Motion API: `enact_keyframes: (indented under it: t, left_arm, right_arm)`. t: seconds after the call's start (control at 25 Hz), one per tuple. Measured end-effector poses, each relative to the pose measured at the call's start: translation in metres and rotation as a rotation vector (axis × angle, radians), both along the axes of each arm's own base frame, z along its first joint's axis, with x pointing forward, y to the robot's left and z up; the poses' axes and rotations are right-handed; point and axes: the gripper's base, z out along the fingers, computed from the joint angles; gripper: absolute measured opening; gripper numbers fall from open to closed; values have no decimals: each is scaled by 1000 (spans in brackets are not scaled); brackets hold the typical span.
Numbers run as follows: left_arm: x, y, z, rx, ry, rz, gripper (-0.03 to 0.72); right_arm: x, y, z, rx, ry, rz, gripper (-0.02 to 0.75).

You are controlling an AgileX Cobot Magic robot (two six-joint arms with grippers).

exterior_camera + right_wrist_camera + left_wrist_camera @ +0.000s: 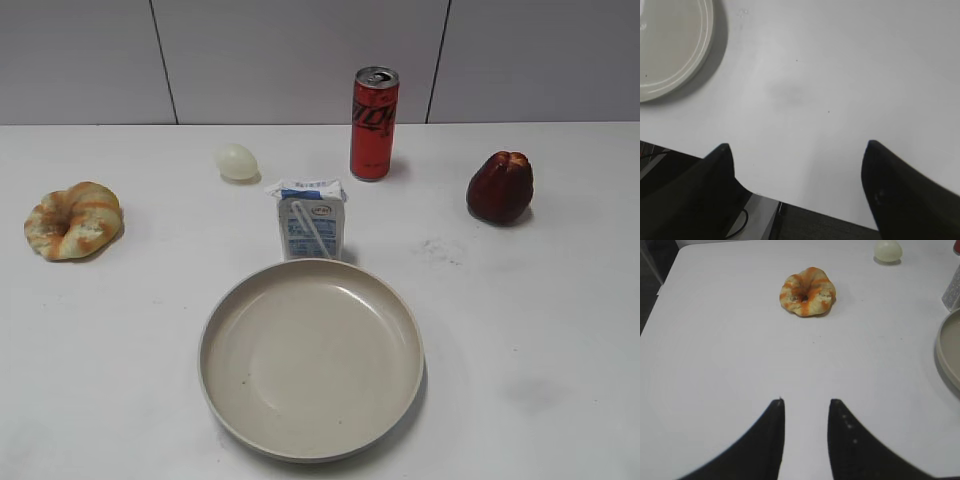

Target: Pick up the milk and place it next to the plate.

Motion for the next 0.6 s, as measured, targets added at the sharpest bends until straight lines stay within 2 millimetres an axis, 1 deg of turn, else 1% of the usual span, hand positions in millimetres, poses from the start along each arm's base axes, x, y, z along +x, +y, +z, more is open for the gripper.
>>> enact_keyframes:
  t: [0.08,0.2,0.36,0.48,0.6]
  left_arm:
    - [0,0,0,0,0,0,230]
    - [0,0,0,0,0,0,229]
    - [0,0,0,0,0,0,229]
    - [0,0,0,0,0,0,229]
    - [0,0,0,0,0,0,229]
  right_arm:
    - [-21,-7,-5,13,-40,-3,601]
    - [-51,-18,-17,13,-105,-3,601]
    - [-82,-32,-31,0,-228,-6,595]
    - [-98,-37,-35,28,-352,-11,595]
    - [-108,-40,-34,58,-446,-15,595]
